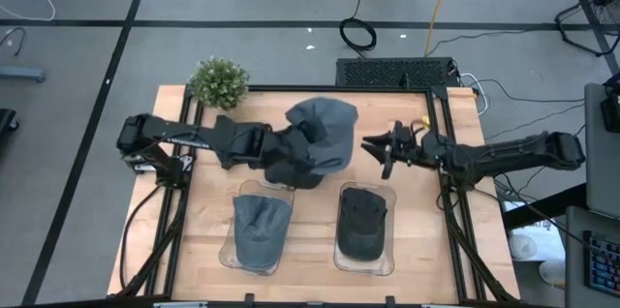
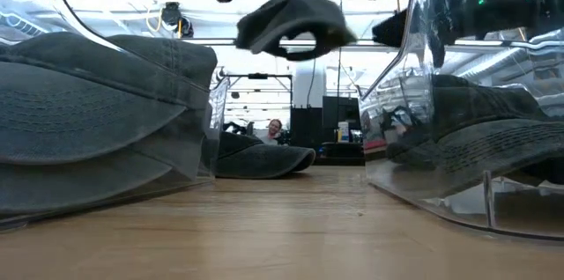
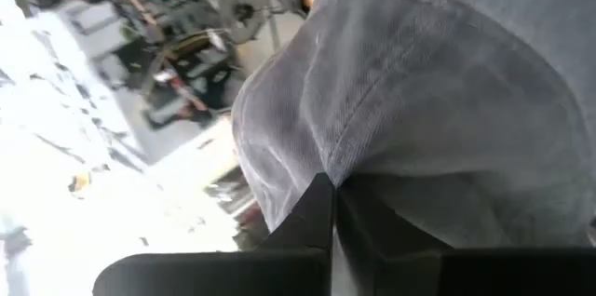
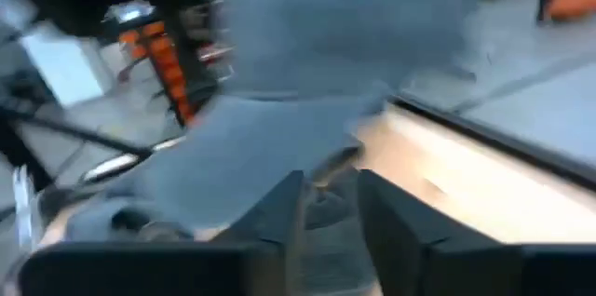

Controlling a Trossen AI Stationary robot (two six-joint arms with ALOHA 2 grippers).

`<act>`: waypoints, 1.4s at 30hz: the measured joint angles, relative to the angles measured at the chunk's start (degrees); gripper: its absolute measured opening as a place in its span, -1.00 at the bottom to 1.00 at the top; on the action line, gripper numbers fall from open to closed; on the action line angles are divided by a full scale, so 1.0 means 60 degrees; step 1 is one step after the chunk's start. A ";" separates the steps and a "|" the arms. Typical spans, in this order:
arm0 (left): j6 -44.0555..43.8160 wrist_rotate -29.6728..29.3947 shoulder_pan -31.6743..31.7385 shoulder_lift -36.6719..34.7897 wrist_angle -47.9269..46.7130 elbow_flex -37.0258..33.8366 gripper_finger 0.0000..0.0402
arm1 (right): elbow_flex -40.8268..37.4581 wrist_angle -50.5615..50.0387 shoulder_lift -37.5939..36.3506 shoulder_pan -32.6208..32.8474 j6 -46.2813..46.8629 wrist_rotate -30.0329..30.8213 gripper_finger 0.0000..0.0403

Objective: Pick & Place hat
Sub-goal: Put the gray cap into the left transparent bin

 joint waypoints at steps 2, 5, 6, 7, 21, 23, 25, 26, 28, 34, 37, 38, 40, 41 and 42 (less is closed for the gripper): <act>0.0425 -0.0195 -0.0232 0.0000 0.0357 0.0000 -0.99 | 0.0000 0.0100 0.0054 -0.0621 0.0812 -0.1168 -0.35; 0.0773 -0.0197 -0.0409 0.0000 0.0483 0.0000 -0.98 | 0.0000 0.1510 0.0573 -0.1065 0.1652 -0.3179 -0.11; 0.0844 -0.0205 -0.0424 0.0000 0.0499 0.0000 -0.98 | 0.0000 0.2020 0.0777 -0.1087 0.1816 -0.3572 -0.04; 0.0869 -0.0226 -0.0443 0.0000 0.0526 0.0000 -0.98 | 0.0000 0.2515 0.1003 -0.1085 0.1953 -0.3830 0.02; 0.0951 -0.0242 -0.0521 -0.0004 0.1018 0.0000 -0.98 | 0.0011 0.5326 0.3349 -0.1222 0.2688 -0.4111 0.13; 0.1007 -0.0497 -0.0542 -0.0016 0.1019 0.0000 -0.98 | 0.0011 0.5293 0.3447 -0.1222 0.2696 -0.4111 0.13; 0.1100 -0.0744 -0.0559 -0.0043 0.1023 0.0000 -0.98 | 0.0011 0.5298 0.3516 -0.1222 0.2696 -0.4111 0.13; 0.1117 -0.0865 -0.0559 -0.0054 0.1024 0.0000 -0.98 | 0.0011 0.5288 0.3528 -0.1208 0.2696 -0.4117 0.13; 0.1111 -0.1145 -0.0557 -0.0058 0.1025 0.0000 -0.98 | 0.0011 0.5225 0.3534 -0.1139 0.2696 -0.4135 0.13; 0.0955 -0.0935 -0.0696 -0.0112 0.1016 0.0000 -0.99 | 0.0011 0.5448 0.3533 -0.1120 0.2697 -0.4091 0.10; 0.0567 -0.0274 -0.0763 -0.0113 0.0981 0.0000 -0.98 | 0.0011 0.5844 0.3530 -0.1116 0.2705 -0.4091 0.10; 0.0440 -0.0064 -0.0779 -0.0113 0.0944 0.0000 -0.98 | 0.0011 0.5961 0.3530 -0.1116 0.2755 -0.4107 0.10; 0.0268 0.0244 -0.0792 -0.0113 0.0929 0.0000 -0.98 | 0.0053 0.6077 0.3530 -0.1115 0.2949 -0.4186 0.08; 0.0219 0.0322 -0.0789 -0.0113 0.0929 0.0000 -0.99 | 0.0125 0.6067 0.3533 -0.1075 0.3033 -0.4318 0.07; 0.0191 0.0335 -0.0789 -0.0113 0.0925 0.0000 -0.99 | 0.0191 0.6026 0.3534 -0.1003 0.3083 -0.4526 0.04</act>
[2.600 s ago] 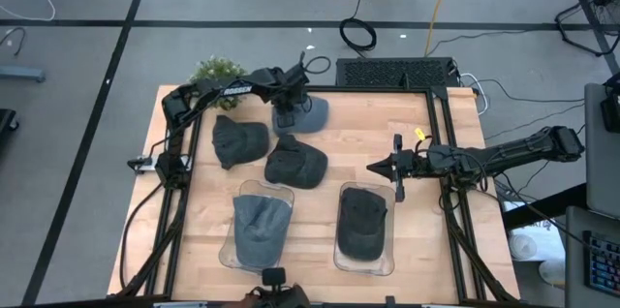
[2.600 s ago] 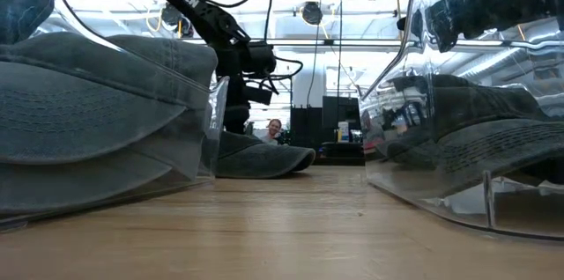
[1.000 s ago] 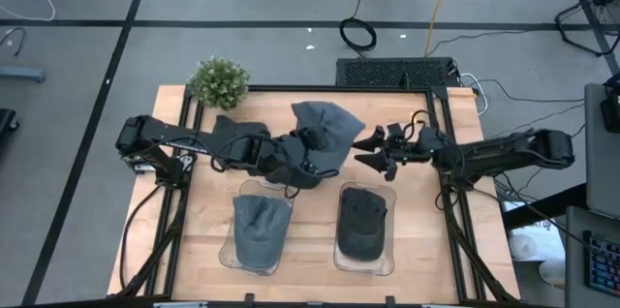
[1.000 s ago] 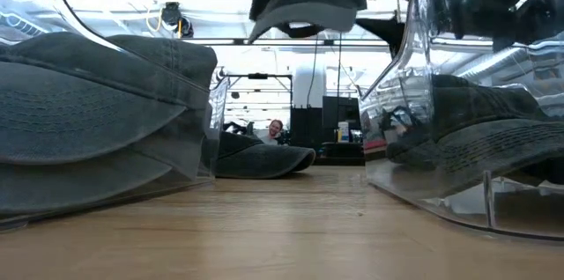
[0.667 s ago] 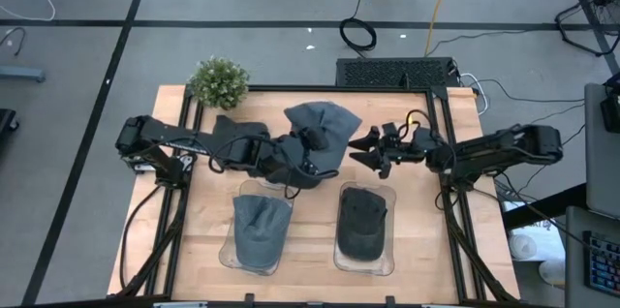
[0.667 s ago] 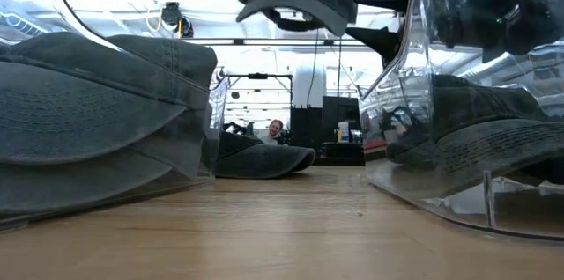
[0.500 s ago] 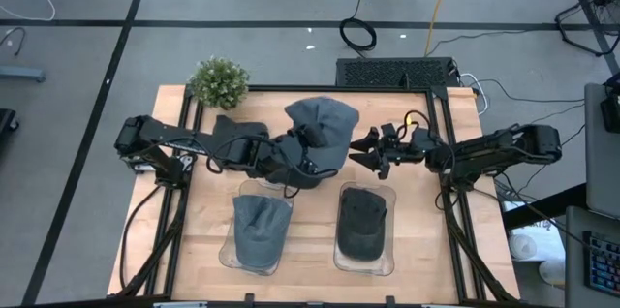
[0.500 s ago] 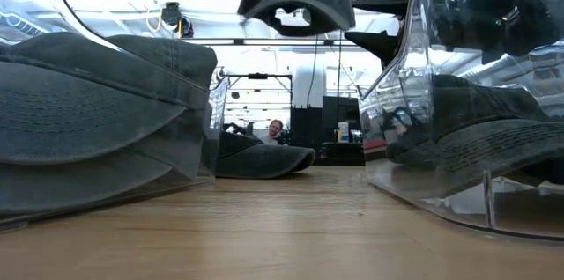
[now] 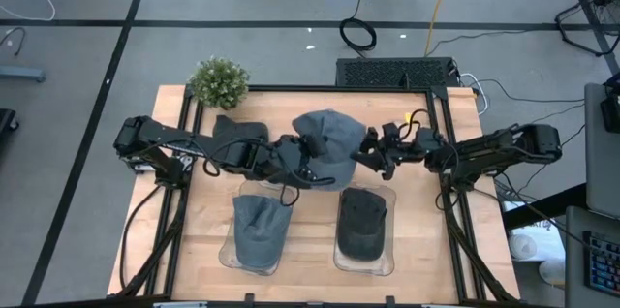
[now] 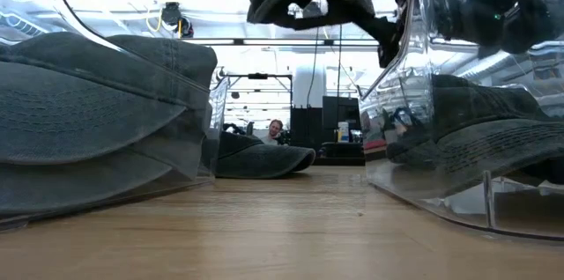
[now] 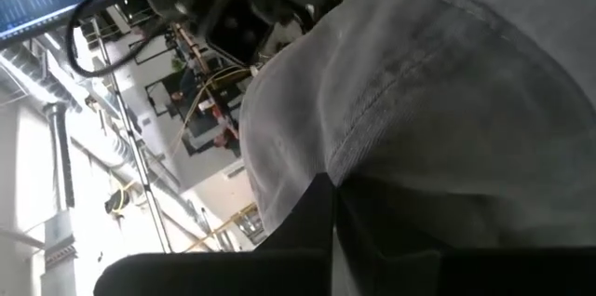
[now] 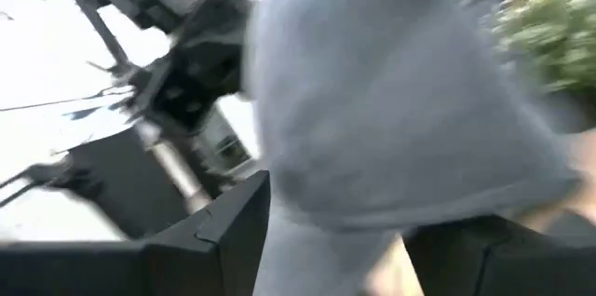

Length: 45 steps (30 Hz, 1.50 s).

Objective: Pick & Place hat
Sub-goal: Put the gray cap into the left transparent bin

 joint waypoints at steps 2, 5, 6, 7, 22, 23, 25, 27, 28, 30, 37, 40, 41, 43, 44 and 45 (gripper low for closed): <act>-0.0009 0.0001 0.0023 0.0000 0.0002 0.0000 -0.98 | 0.0109 -0.0122 -0.0002 0.0217 -0.0110 -0.0348 -0.02; -0.0010 -0.0002 0.0038 0.0000 0.0004 0.0000 -0.99 | 0.0123 -0.0084 -0.0004 0.0479 -0.0391 -0.0245 -0.11; -0.0014 -0.0011 0.0040 0.0000 0.0004 0.0000 -0.99 | 0.0126 -0.0084 -0.0004 0.0532 -0.0459 -0.0113 -0.14; -0.0010 -0.0048 0.0040 0.0000 0.0004 0.0000 -0.98 | 0.0126 -0.0084 -0.0004 0.0566 -0.0522 -0.0102 -0.17; -0.2452 -0.0299 0.0036 0.0012 0.0434 0.0000 -0.80 | 0.0130 -0.0224 -0.0004 0.1212 -0.1872 -0.0037 -0.98; -0.3193 -0.0575 0.0036 0.0015 0.0667 0.0000 -0.78 | 0.0130 -0.0209 -0.0006 0.1243 -0.1915 -0.0005 -0.98; -0.4519 -0.1195 0.0078 0.0015 0.0910 0.0000 -0.71 | 0.0133 -0.0204 -0.0011 0.1251 -0.1932 0.0052 -0.98; -0.5545 -0.1858 0.0143 -0.0088 0.0736 0.0007 -0.60 | 0.0130 -0.0273 0.0000 0.1263 -0.1932 0.0134 -0.99; -0.6074 -0.2202 0.0145 -0.0213 0.0500 0.0002 -0.53 | 0.0130 -0.0277 0.0000 0.1263 -0.1932 0.0142 -0.99; -0.7362 -0.2627 0.0218 -0.0500 0.0038 0.0004 -0.37 | 0.0130 -0.0255 -0.0004 0.1228 -0.1944 0.0163 -0.99; -1.5078 0.1398 0.1710 -0.2216 -0.4127 -0.0110 0.18 | 0.0130 -0.0045 -0.0004 0.1198 -0.2368 0.0168 -0.99; -1.6696 0.4082 0.2498 -0.2879 -0.3471 -0.1092 0.31 | 0.0133 0.0421 -0.0004 0.1201 -0.2632 0.0466 -1.00; -1.6937 0.4835 0.2652 -0.3037 -0.2881 -0.1570 0.34 | 0.0174 0.0501 -0.0006 0.1199 -0.2745 0.0580 -1.00; -1.7376 0.6393 0.2839 -0.3248 -0.1192 -0.2448 0.37 | 0.0388 0.0469 -0.0004 0.1198 -0.3016 0.0642 -1.00; -1.7639 0.7073 0.2909 -0.3343 -0.0476 -0.2888 0.38 | 0.0480 0.0420 -0.0005 0.1225 -0.3184 0.0641 -1.00; -1.7928 0.7646 0.2951 -0.3419 0.0262 -0.3267 0.38 | 0.0576 0.0323 -0.0011 0.1271 -0.3359 0.0634 -1.00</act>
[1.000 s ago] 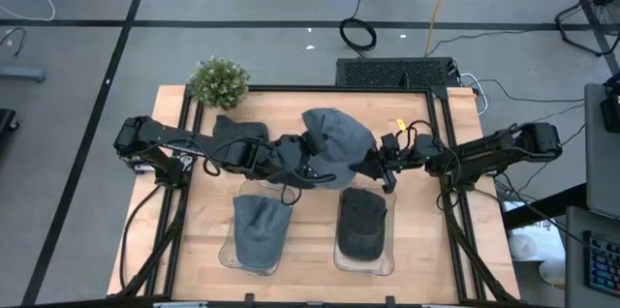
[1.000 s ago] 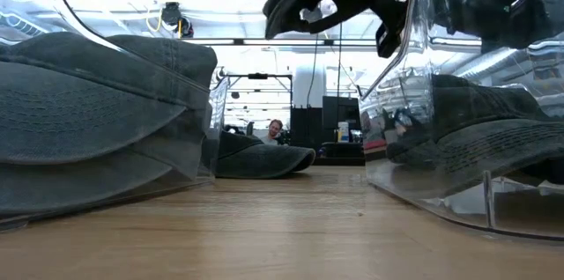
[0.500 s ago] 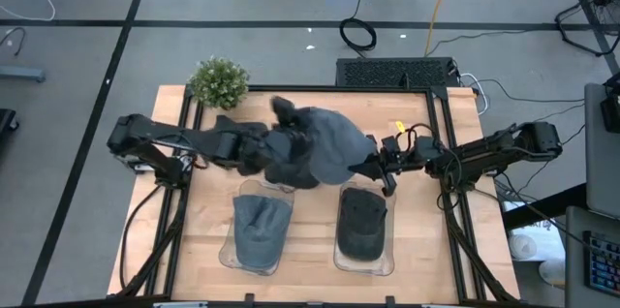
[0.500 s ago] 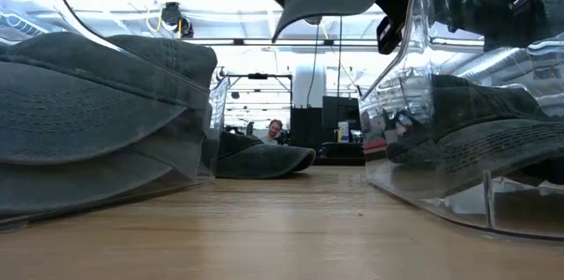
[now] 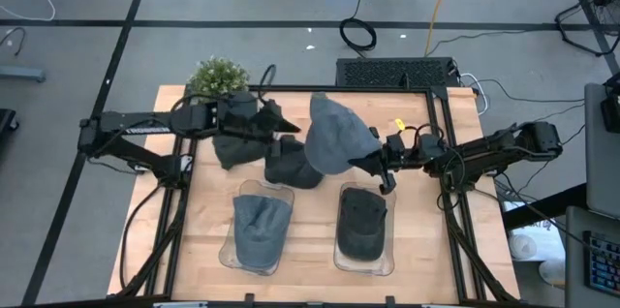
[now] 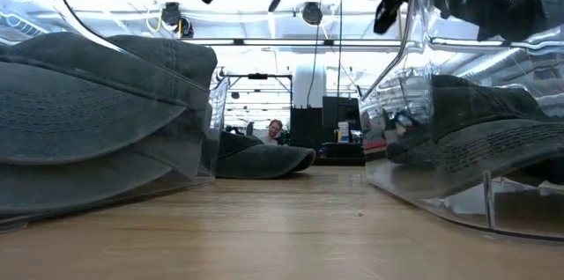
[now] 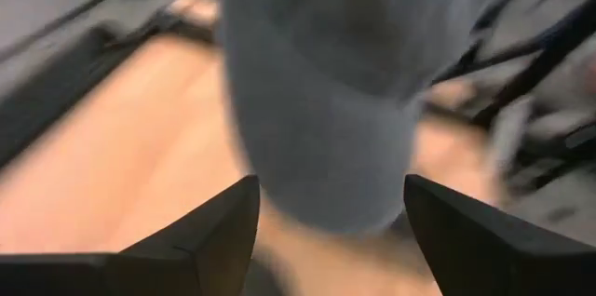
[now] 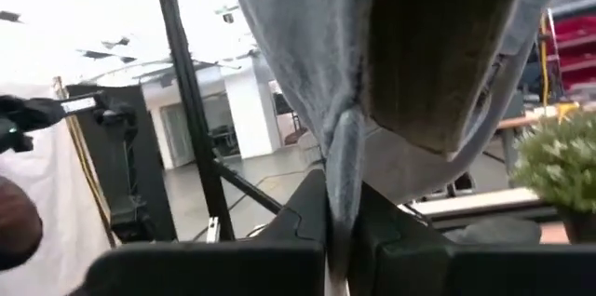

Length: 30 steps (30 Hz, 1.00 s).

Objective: Pick & Place hat
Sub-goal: Put the gray cap into the left transparent bin

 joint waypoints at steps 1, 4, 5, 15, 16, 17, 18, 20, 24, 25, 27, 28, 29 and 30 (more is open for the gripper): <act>-0.0280 0.0422 0.0025 -0.0050 0.0857 -0.0317 0.38 | 0.0098 -0.0080 0.0004 0.0044 -0.0156 -0.0011 -1.00; -0.0690 0.0990 0.0032 -0.0087 0.2505 -0.1049 0.36 | 0.0312 -0.0347 0.0004 0.0166 -0.0288 -0.0246 -1.00; -0.0795 0.1036 0.0032 -0.0067 0.2845 -0.1191 0.35 | 0.0409 -0.0483 0.0007 0.0169 -0.0290 -0.0425 -1.00; -0.0823 0.1447 0.0092 0.0043 0.3566 -0.1349 0.28 | 0.0906 -0.0953 0.0047 0.0662 -0.0481 -0.0721 -1.00; -0.0716 0.1448 0.0126 0.0041 0.3549 -0.1348 0.29 | 0.0913 -0.0947 0.0047 0.0715 -0.0484 -0.0720 -1.00; -0.0654 0.1440 0.0161 0.0036 0.3492 -0.1348 0.29 | 0.0913 -0.0960 0.0047 0.0755 -0.0503 -0.0729 -1.00; -0.0648 0.1456 0.0199 0.0024 0.3424 -0.1349 0.30 | 0.0913 -0.0957 0.0052 0.0793 -0.0507 -0.0770 -1.00; -0.0654 0.1545 0.0270 0.0012 0.3436 -0.1352 0.31 | 0.0913 -0.0930 0.0055 0.0851 -0.0539 -0.0775 -1.00; -0.0705 0.1627 0.0408 0.0005 0.3307 -0.1352 0.31 | 0.0913 -0.0933 0.0055 0.0900 -0.0536 -0.0761 -1.00; -0.0764 0.1688 0.0424 0.0005 0.3297 -0.1352 0.30 | 0.0913 -0.0929 0.0054 0.0906 -0.0536 -0.0761 -1.00; -0.0823 0.2139 0.0426 0.0005 0.3374 -0.1352 0.27 | 0.0913 -0.0917 0.0052 0.0910 -0.0537 -0.0776 -1.00; -0.0850 0.2528 0.0413 0.0005 0.3443 -0.1352 0.25 | 0.0913 -0.0927 0.0054 0.0910 -0.0540 -0.0790 -1.00; -0.0928 0.2947 0.0368 0.0014 0.3552 -0.1352 0.23 | 0.0913 -0.0968 0.0055 0.0917 -0.0544 -0.0787 -1.00; -0.1010 0.3272 0.0293 0.0072 0.3725 -0.1352 0.21 | 0.0913 -0.0994 0.0051 0.0916 -0.0568 -0.0790 -1.00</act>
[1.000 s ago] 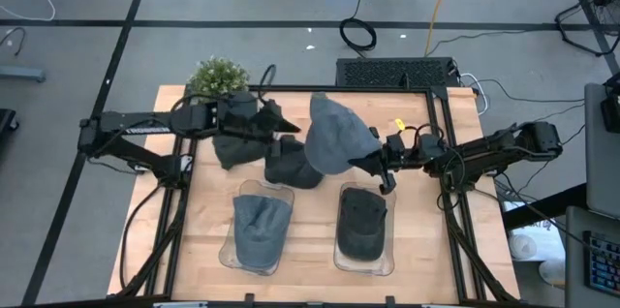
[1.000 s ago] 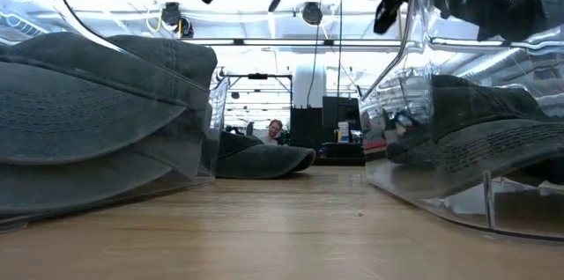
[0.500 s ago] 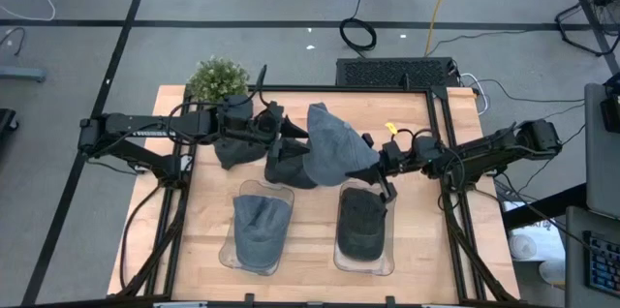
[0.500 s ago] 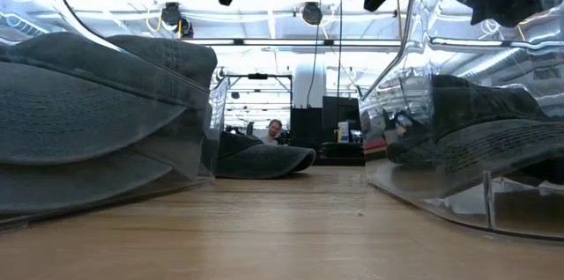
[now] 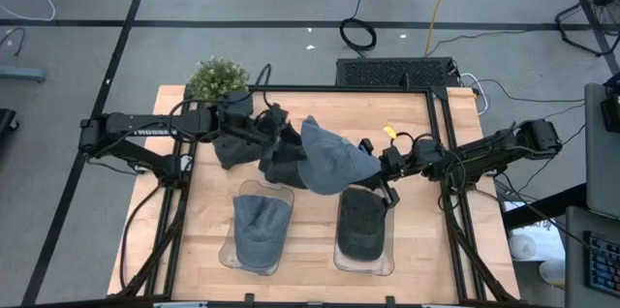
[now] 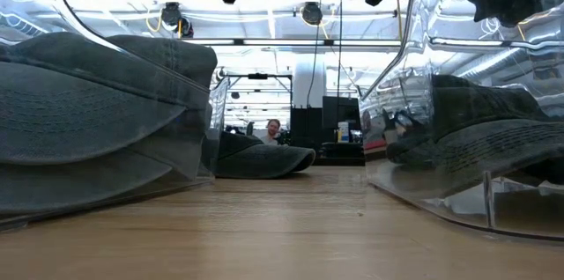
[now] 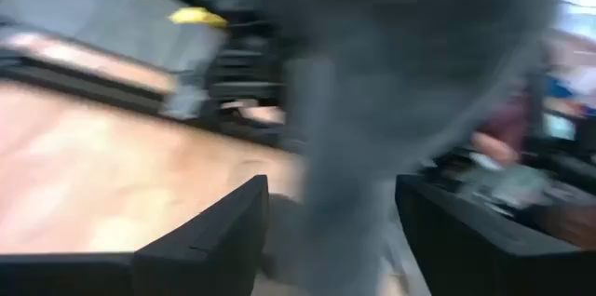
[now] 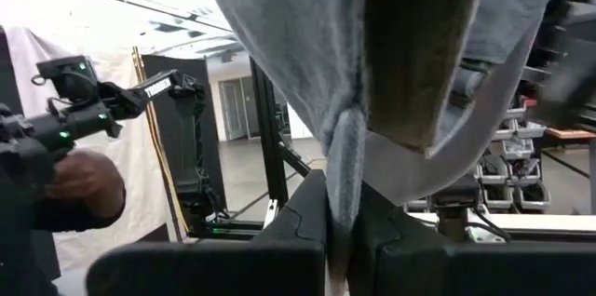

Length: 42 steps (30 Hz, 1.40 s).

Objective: Pick & Place hat
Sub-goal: Put the gray cap into the left transparent bin

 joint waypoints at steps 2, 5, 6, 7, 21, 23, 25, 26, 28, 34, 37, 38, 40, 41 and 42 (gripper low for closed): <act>-0.0017 0.0270 -0.0180 0.0142 0.0369 0.0004 0.14 | 0.0000 -0.0071 0.0000 -0.0012 -0.0008 0.0005 -1.00; 0.0154 0.0398 -0.0355 0.0291 0.0585 0.0004 -0.01 | 0.0000 -0.0110 0.0000 -0.0005 -0.0065 0.0023 -1.00; 0.0246 0.0445 -0.0392 0.0321 0.0593 0.0004 -0.09 | 0.0000 -0.0125 0.0000 -0.0002 -0.0102 0.0130 -1.00; 0.0357 0.0506 -0.0413 0.0332 0.0520 0.0004 -0.18 | 0.0000 -0.0152 -0.0004 -0.0002 -0.0125 0.0307 -1.00; 0.0347 0.0503 -0.0089 -0.0801 -0.0374 -0.0001 -0.96 | -0.0053 -0.2506 -0.0342 -0.0241 -0.0099 0.2800 -0.15; 0.0461 -0.0311 -0.0052 -0.1436 -0.1039 0.0004 -0.96 | -0.0047 -0.3046 -0.0586 -0.0312 -0.0089 0.3214 0.02; 0.0465 -0.0795 -0.0071 -0.2112 -0.1629 0.0004 -0.96 | -0.0047 -0.3653 -0.0903 -0.0344 -0.0006 0.3382 0.17; 0.0394 -0.0991 -0.0109 -0.2522 -0.2003 0.0004 -0.96 | -0.0047 -0.3833 -0.1030 -0.0342 0.0096 0.3367 0.22; 0.0283 -0.1564 -0.0395 -0.3284 -0.2679 -0.0095 -0.96 | -0.0051 -0.4123 -0.1355 -0.0326 0.0221 0.3300 0.29; -0.1255 -0.4152 -0.2344 -0.5385 -0.3069 -0.2184 -0.96 | -0.0047 -0.4254 -0.2036 -0.0319 0.0320 0.3308 0.36; -0.1625 -0.4577 -0.3625 -0.6367 -0.2074 -0.3750 -0.96 | -0.0047 -0.4209 -0.2270 -0.0319 0.0387 0.3297 0.34; -0.1544 -0.4378 -0.4062 -0.6594 -0.1343 -0.4263 -0.96 | -0.0047 -0.4203 -0.2313 -0.0315 0.0447 0.3297 0.33; -0.1353 -0.3973 -0.4960 -0.6847 0.0126 -0.5303 -0.96 | -0.0047 -0.4212 -0.2372 -0.0322 0.0679 0.3300 0.31; -0.1275 -0.3879 -0.5398 -0.6867 0.0867 -0.5764 -0.96 | -0.0047 -0.4221 -0.2398 -0.0323 0.0822 0.3297 0.30; -0.1174 -0.3902 -0.5829 -0.6857 0.1599 -0.6158 -0.96 | -0.0047 -0.4181 -0.2410 -0.0319 0.0952 0.3299 0.29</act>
